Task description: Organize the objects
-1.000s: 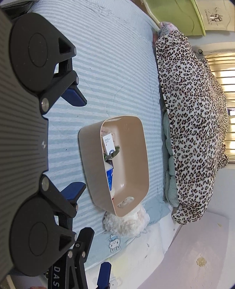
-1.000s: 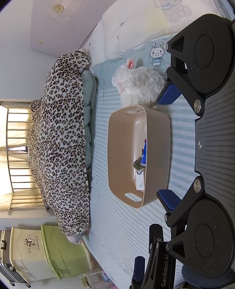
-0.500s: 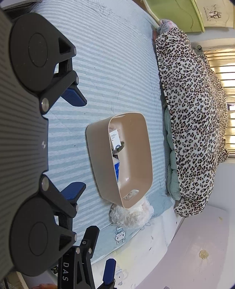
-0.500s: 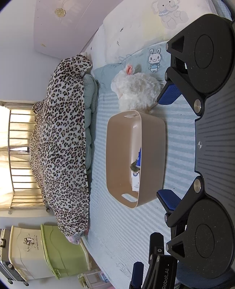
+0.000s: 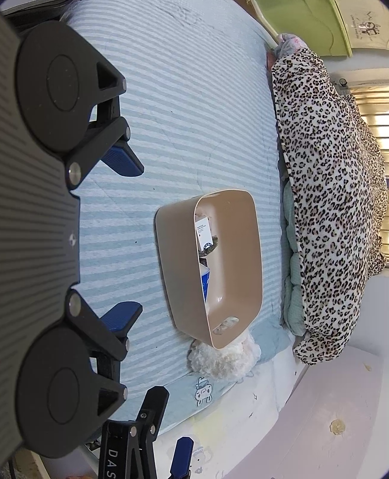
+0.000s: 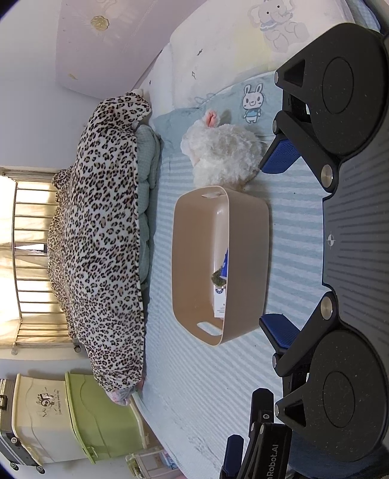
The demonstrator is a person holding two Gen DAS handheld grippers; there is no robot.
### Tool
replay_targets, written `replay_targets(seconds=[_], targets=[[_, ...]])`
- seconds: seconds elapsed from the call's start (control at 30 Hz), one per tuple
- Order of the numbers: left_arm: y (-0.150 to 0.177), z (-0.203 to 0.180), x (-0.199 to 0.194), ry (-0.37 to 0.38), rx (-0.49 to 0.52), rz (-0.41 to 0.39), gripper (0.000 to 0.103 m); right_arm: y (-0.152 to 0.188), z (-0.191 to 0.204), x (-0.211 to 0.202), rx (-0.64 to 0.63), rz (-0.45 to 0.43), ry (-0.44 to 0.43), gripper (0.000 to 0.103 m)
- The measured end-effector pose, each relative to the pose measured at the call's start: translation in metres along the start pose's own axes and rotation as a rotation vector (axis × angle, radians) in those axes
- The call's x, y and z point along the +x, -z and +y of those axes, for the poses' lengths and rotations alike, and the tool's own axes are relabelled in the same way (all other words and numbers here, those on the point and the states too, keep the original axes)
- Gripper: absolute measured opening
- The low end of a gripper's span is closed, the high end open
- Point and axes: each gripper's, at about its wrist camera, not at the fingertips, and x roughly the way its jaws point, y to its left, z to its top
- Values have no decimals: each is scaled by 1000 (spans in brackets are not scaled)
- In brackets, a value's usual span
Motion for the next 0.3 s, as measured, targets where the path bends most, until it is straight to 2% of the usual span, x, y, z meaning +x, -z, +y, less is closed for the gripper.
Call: replay_targets(seconds=[0.3], targets=[[0, 0, 1, 0, -4, -4, 91, 2, -1, 7, 5, 15, -1, 101]])
